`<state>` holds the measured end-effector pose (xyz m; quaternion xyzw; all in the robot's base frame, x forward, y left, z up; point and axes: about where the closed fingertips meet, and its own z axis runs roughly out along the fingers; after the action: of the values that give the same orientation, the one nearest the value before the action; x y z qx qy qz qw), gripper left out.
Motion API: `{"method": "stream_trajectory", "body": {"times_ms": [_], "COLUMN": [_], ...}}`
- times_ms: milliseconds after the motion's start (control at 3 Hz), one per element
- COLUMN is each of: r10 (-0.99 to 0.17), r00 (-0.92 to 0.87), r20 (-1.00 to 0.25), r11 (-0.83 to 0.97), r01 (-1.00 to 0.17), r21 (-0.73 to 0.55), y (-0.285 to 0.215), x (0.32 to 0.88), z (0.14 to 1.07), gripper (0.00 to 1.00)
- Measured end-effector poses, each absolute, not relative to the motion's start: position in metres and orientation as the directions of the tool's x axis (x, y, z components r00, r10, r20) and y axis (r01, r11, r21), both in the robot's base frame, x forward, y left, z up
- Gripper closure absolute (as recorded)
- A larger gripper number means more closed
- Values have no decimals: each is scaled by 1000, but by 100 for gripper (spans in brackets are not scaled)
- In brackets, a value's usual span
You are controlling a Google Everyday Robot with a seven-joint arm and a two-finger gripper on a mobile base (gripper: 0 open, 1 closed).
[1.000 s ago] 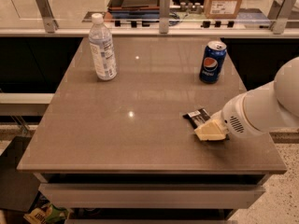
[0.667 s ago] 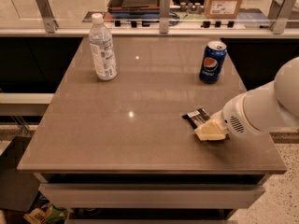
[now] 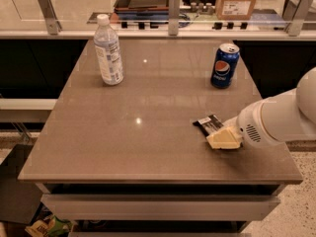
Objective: Move rxbar chocolate near blue plastic bottle
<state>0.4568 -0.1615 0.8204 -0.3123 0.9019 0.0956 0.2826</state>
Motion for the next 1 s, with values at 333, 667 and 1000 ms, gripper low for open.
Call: {"method": "stream_trajectory", "body": {"times_ms": [333, 667, 1000], "r10": [-509, -492, -478], "r00": [-645, -605, -556], "r20": [-570, -626, -680], "r11": [787, 774, 750], "r01": [-617, -633, -661], "r21": [-4, 2, 14], "y": [-161, -138, -106], "x": [457, 475, 495], "z": [820, 838, 854], "gripper": [100, 100, 100]}}
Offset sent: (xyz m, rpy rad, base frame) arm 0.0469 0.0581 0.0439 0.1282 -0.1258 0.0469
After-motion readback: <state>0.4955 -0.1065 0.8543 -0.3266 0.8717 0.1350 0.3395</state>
